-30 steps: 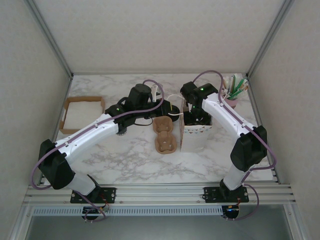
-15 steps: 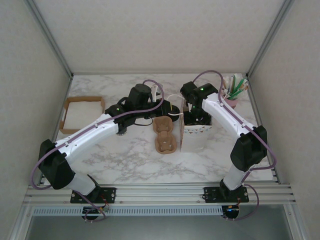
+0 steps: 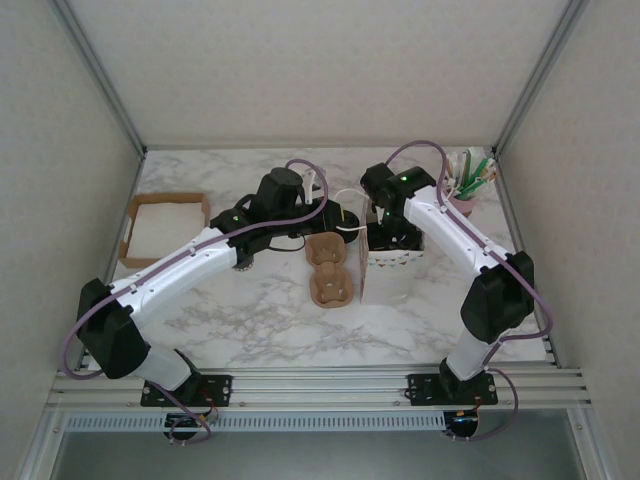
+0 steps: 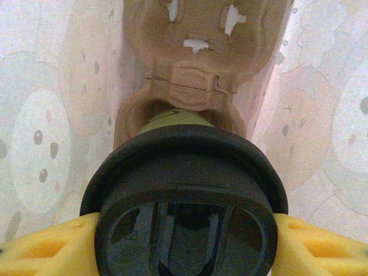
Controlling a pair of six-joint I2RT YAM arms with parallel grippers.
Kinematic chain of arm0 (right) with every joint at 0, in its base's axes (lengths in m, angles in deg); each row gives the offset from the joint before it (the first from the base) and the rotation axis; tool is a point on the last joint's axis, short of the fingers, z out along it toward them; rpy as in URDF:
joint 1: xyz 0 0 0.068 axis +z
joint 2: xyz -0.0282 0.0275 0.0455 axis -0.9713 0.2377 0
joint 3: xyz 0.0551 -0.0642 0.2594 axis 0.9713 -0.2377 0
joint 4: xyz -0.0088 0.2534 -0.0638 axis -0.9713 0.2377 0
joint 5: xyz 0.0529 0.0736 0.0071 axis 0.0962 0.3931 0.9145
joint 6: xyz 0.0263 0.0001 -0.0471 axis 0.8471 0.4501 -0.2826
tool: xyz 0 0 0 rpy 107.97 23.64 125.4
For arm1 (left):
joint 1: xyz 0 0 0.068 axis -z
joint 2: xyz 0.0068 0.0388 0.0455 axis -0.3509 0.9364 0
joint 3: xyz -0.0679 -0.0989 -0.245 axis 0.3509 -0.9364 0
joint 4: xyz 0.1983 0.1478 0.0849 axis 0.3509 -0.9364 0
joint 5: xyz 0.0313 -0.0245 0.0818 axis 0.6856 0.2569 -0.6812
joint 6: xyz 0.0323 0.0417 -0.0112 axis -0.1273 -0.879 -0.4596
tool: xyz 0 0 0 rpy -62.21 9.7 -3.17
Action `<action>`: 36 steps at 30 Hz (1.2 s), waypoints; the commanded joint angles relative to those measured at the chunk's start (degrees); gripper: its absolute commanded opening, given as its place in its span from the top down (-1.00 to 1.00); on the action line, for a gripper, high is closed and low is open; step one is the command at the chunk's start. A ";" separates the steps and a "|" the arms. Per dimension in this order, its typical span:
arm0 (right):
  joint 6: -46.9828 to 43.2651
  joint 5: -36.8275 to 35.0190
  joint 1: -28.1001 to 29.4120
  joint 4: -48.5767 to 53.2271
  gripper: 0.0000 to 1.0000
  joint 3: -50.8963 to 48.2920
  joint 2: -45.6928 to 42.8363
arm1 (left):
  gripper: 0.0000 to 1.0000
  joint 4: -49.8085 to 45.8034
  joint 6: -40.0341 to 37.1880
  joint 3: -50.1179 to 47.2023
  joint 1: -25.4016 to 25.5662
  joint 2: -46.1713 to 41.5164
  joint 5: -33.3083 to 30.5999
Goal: Pack the takeout coffee
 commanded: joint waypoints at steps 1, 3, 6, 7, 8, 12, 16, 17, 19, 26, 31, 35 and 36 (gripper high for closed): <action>0.32 0.78 0.36 0.26 -0.29 -0.89 -0.06 | 0.82 -0.68 -0.66 1.10 -0.28 -0.44 -1.01; 0.37 0.82 0.32 0.26 -0.29 -0.91 0.07 | 0.82 -0.64 -0.66 1.09 -0.29 -0.37 -0.99; 0.37 0.87 0.32 0.26 -0.29 -0.89 0.11 | 0.82 -0.66 -0.66 1.10 -0.28 -0.38 -0.98; 0.35 0.94 0.39 0.26 -0.29 -0.91 0.11 | 0.82 -0.63 -0.66 1.09 -0.28 -0.38 -0.98; 0.37 0.87 0.35 0.22 -0.29 -0.97 0.11 | 0.82 -0.70 -0.66 1.09 -0.28 -0.37 -1.02; 0.37 0.90 0.34 0.13 -0.29 -1.08 0.20 | 0.82 -0.63 -0.66 1.10 -0.29 -0.34 -0.90; 0.37 1.15 0.34 0.08 -0.29 -1.11 0.42 | 0.82 -0.62 -0.73 1.18 -0.28 -0.37 -1.00; 0.33 1.23 0.33 0.06 -0.29 -1.17 0.42 | 0.82 -0.68 -0.67 1.18 -0.28 -0.29 -0.99; 0.37 1.24 0.35 -0.05 -0.29 -1.31 0.49 | 0.82 -0.61 -0.66 1.10 -0.33 -0.41 -0.98; 0.36 1.66 0.12 -1.44 -0.29 -3.18 0.73 | 0.82 -0.63 -0.58 1.18 -0.29 -0.39 -1.04; 0.35 2.19 -0.25 -2.90 -0.29 -5.21 1.42 | 0.82 -0.61 -0.56 1.05 -0.28 -0.39 -0.98; 0.36 2.24 -0.26 -2.67 -0.29 -4.61 1.08 | 0.82 -0.64 -0.49 1.09 -0.28 -0.44 -1.14; 0.37 2.22 -0.26 -2.43 -0.29 -4.26 0.99 | 0.82 -0.61 -0.49 1.09 -0.28 -0.45 -1.11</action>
